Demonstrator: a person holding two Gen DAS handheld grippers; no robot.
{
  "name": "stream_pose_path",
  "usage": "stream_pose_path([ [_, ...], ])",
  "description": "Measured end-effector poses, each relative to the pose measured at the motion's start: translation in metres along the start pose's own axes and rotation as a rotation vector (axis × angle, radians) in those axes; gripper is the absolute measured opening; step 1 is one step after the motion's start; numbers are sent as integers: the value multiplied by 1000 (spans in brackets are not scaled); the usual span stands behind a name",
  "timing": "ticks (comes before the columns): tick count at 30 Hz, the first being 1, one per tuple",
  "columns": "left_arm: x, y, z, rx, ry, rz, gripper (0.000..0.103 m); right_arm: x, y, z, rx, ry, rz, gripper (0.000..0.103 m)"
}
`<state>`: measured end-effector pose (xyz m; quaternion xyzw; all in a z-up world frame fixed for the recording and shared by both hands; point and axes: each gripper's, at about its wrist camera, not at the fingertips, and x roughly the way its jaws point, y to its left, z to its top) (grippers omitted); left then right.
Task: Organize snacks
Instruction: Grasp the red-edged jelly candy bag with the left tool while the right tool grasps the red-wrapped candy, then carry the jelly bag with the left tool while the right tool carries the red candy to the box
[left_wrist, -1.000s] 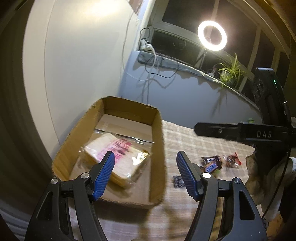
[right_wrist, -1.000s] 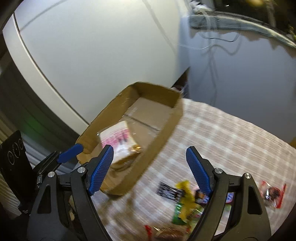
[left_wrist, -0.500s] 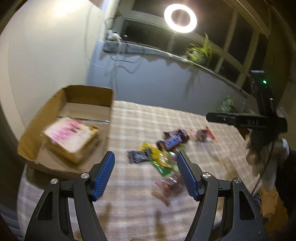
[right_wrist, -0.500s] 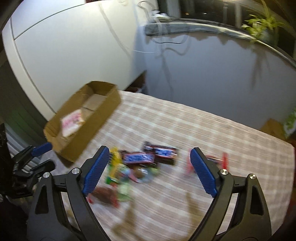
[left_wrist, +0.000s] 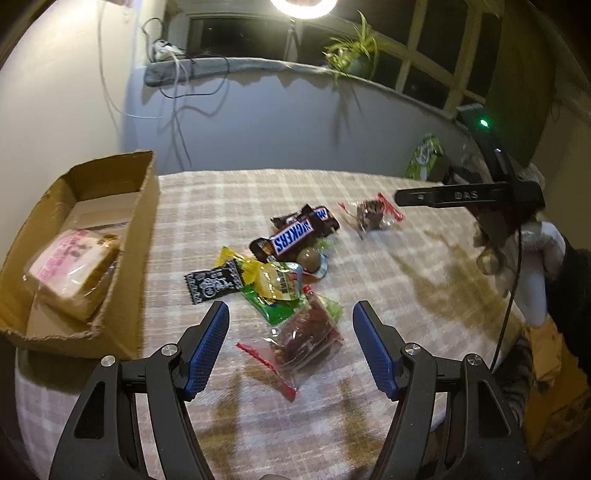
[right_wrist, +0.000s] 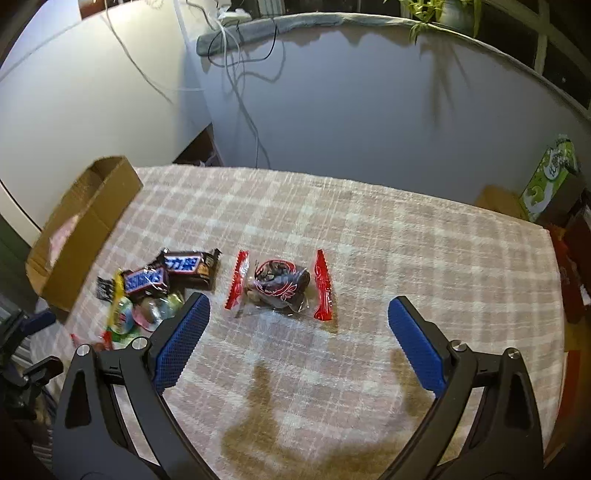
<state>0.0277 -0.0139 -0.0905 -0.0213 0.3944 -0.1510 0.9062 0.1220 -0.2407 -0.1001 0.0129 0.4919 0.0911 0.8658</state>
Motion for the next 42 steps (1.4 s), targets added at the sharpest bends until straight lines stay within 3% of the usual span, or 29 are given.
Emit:
stream_pose_path([
  [6,11,-4,0,37,29,10,70,25,16,1,-87,19,-41,99],
  [16,40,-21,-5,139,80,30,70,56,23,-2,-91,40,-43,99],
  [21,45,-22,-8,141,81,31,69,63,25,-2,-105,53,-33,99],
  [25,47,-17,-10,120,85,29,54,64,26,-2,-110,53,-31,99],
  [31,49,-12,-10,100,85,22,34,66,22,-3,-85,68,-5,84],
  [34,49,-11,-11,90,77,16,31,66,23,-3,-83,64,-4,79],
  [38,47,-9,-12,73,67,5,31,59,24,-2,-90,46,11,64],
  [42,43,-6,-13,51,50,1,30,56,25,-2,-88,42,19,60],
])
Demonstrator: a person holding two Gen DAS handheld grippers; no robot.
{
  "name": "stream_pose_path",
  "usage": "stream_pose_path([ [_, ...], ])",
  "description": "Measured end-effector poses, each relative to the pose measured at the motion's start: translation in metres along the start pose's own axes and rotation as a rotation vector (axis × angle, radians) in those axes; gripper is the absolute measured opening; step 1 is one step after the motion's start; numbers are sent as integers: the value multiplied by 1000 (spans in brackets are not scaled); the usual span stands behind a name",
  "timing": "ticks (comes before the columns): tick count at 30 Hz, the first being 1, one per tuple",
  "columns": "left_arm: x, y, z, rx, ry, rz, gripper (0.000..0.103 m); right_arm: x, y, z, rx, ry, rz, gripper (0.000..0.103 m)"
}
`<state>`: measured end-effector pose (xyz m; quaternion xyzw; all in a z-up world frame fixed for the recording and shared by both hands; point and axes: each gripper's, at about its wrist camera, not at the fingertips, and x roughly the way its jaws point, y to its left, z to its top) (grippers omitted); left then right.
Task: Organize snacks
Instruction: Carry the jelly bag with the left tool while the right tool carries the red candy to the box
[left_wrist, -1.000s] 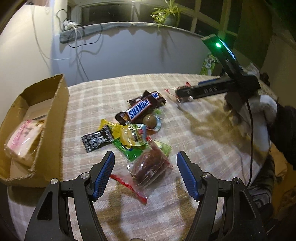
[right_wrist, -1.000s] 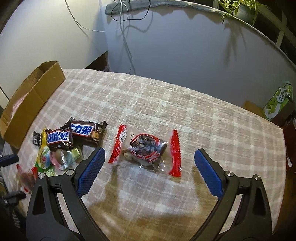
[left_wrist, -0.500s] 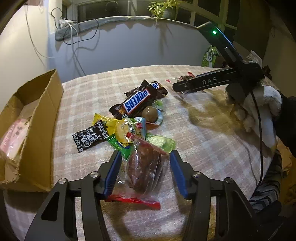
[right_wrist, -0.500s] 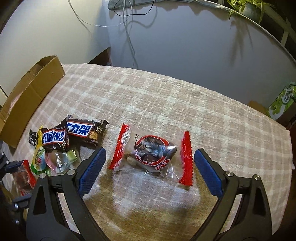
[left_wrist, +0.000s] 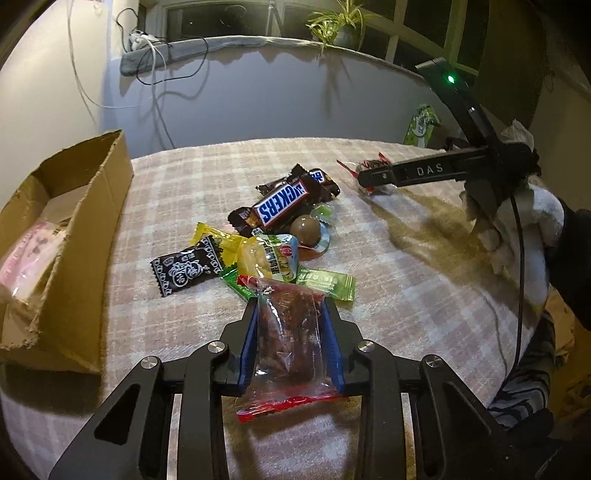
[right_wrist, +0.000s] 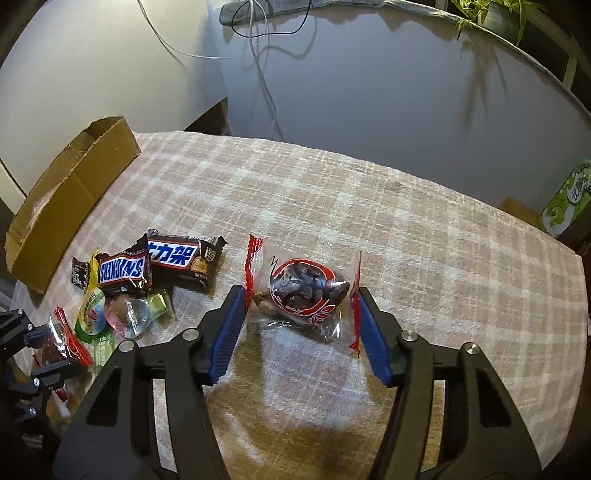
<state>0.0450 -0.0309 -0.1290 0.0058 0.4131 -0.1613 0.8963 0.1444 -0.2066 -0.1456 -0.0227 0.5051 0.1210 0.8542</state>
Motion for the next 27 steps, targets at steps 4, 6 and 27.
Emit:
stream_pose_path([
  [4,-7,4,-1,-25,-19,-8,30,-7,0,-2,12,-9,14,57],
  [6,-10,5,-1,-35,-26,-10,30,-12,1,-5,1,-17,11,56],
  [27,-69,60,11,-132,-176,45,30,-74,58,25,-59,-147,102,54],
])
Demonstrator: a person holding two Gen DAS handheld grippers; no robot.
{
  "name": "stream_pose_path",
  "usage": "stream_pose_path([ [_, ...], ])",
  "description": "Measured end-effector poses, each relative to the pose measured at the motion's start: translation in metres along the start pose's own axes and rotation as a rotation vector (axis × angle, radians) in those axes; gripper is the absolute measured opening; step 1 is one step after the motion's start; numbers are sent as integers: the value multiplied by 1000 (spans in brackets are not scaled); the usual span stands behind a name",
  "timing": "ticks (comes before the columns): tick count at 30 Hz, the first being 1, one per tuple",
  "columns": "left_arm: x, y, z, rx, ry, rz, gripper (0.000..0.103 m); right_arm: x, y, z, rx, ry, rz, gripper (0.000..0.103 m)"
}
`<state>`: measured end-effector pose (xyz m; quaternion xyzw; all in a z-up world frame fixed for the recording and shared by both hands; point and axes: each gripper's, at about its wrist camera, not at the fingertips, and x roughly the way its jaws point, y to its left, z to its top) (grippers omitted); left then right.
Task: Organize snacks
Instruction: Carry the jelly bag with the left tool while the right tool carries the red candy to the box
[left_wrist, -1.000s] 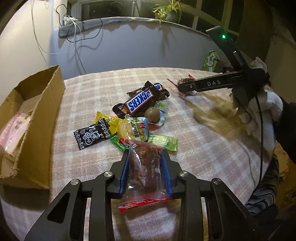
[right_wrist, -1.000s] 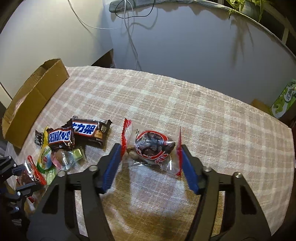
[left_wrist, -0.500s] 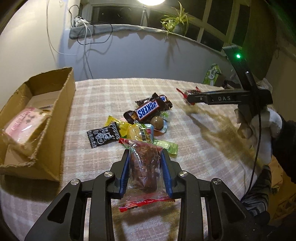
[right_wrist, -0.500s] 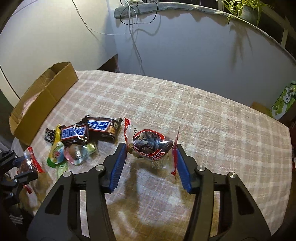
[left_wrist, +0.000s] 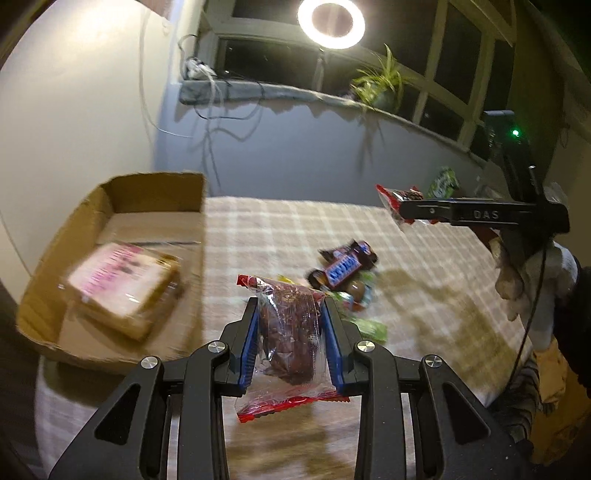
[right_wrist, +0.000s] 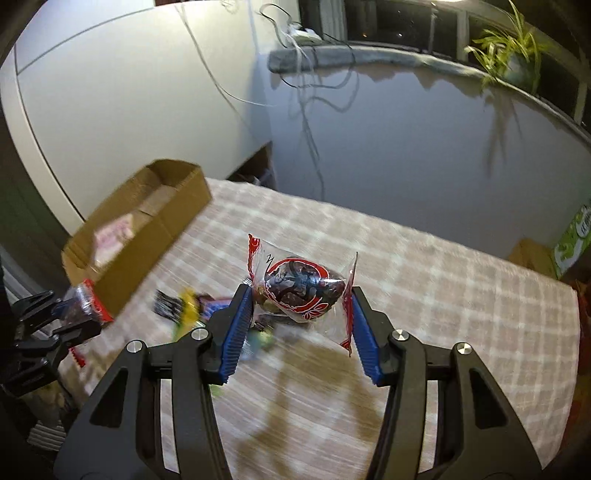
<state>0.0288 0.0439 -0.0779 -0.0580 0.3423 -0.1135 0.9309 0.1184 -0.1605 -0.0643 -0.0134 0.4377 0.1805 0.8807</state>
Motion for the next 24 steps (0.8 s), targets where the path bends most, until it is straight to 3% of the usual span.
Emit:
stream_pose_path([
  [12,-22,60,16,-73,-65,90,30,24,75,47,-93,-28,100,54],
  [24,-18,101,18,-116,-64,159,30,67,133,78,-146,5,182,54],
])
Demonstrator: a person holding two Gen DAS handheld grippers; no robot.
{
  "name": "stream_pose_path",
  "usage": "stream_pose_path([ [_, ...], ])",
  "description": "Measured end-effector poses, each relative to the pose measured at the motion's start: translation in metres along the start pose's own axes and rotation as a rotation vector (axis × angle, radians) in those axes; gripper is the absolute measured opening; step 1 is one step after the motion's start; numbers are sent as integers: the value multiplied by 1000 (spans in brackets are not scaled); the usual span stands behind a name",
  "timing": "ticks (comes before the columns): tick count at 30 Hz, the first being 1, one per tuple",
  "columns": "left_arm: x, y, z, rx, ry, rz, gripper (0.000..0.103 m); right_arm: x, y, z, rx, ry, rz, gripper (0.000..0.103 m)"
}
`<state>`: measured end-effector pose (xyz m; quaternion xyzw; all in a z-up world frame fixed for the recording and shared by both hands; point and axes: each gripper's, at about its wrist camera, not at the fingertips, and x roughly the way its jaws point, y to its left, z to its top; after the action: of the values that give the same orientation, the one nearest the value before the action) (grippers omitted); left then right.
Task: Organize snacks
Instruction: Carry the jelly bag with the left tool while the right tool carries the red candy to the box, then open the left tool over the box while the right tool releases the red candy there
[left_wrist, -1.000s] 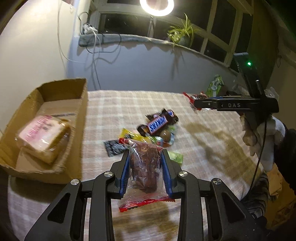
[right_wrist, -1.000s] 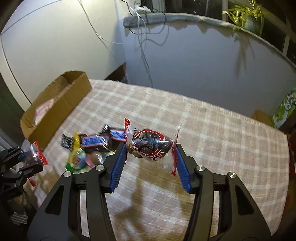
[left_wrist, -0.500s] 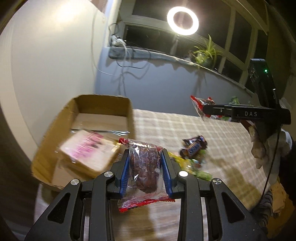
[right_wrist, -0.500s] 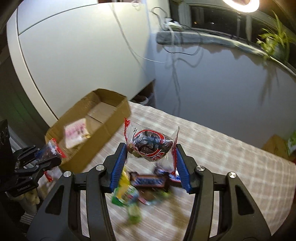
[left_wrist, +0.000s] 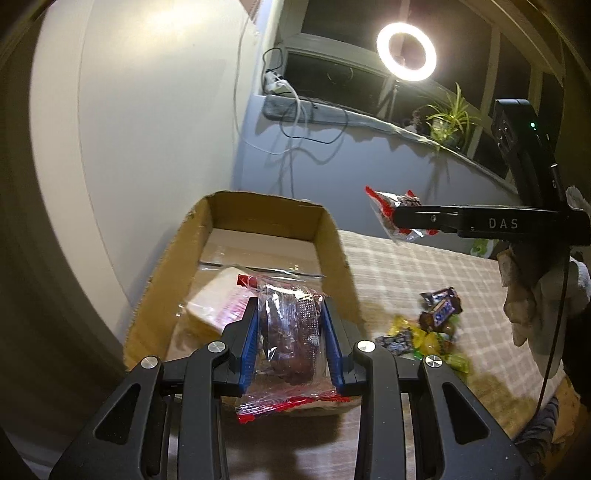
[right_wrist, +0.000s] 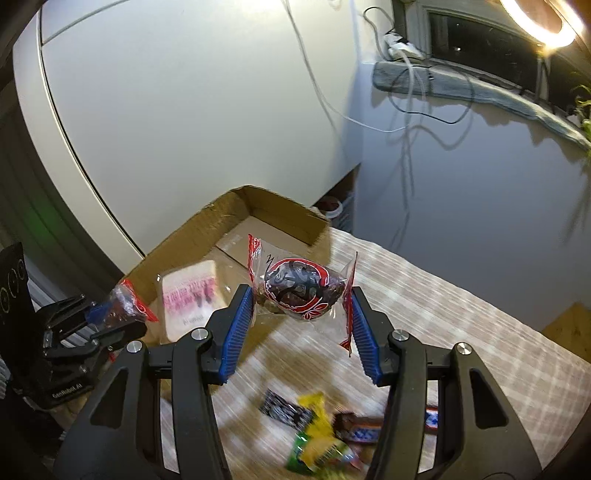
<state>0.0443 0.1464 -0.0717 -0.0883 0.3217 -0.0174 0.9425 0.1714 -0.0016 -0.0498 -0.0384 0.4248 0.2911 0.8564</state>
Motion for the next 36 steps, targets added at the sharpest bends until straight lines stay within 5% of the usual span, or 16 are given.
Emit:
stream_pose_path([
  [26,15,20,5,-20,16,15,32,87,40,28,-62,89,73,60],
  [28,15,20,5,-17,16,16,39,88,41,28,-66,93,72,62],
  [31,14,20,6,-19,7,21,60,87,43,30,-72,88,63,80],
  [36,16,19,6,-19,13,30,71,79,42,32,-79,64,39,96],
])
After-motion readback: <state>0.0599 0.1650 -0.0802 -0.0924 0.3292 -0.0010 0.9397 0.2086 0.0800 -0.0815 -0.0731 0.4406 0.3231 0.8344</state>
